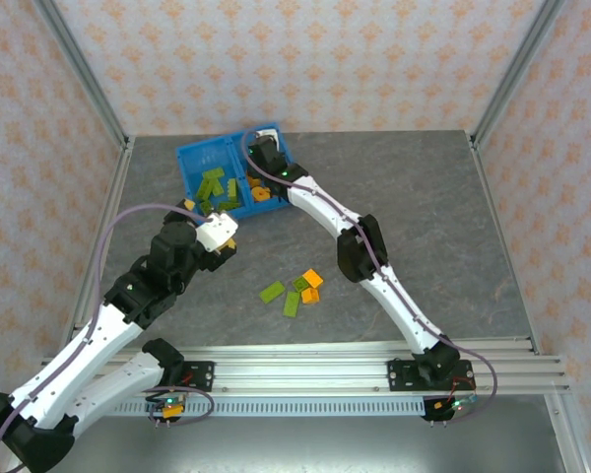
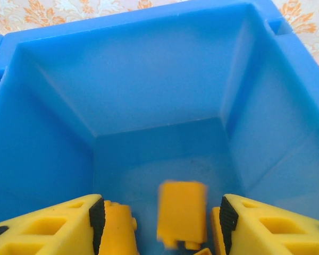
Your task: Sort the legos into containers by color
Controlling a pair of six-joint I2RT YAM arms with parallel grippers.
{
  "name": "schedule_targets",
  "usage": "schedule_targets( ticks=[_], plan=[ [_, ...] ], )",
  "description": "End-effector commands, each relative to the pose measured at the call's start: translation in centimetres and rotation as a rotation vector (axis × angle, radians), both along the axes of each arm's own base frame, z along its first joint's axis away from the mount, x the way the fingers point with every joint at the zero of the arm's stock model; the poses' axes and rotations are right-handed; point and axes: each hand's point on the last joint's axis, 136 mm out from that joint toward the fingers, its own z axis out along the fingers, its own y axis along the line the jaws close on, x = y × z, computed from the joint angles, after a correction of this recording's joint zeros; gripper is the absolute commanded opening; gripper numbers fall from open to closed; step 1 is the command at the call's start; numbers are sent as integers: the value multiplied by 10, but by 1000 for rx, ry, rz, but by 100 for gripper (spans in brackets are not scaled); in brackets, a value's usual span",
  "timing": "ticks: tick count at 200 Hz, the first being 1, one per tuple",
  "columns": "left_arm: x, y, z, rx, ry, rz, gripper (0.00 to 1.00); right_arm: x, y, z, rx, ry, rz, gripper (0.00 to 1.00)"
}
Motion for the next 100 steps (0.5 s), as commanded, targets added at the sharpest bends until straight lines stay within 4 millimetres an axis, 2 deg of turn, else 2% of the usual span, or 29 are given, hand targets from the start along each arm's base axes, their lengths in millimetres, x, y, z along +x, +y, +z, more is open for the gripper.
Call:
schedule_targets(
  ticks=[1,39,59,78,100],
  plan=[
    [2,0,-1,16,12,-6,100,-3,3,62,68,-63,19,61],
    [2,-2,-9,31,23,-24,100,-19,-11,128,109,-96,13,61],
    [2,-16,-17,-5,36,-91,100,-37,-28,162,122,-89,9,62],
    [5,-34,-27,-111,65,-138,100,-63,-42,186,130,-72,50,64],
    [21,-38,-25,-225,102,-51,100,-112,-55,208,127,-43,183,68]
  ],
)
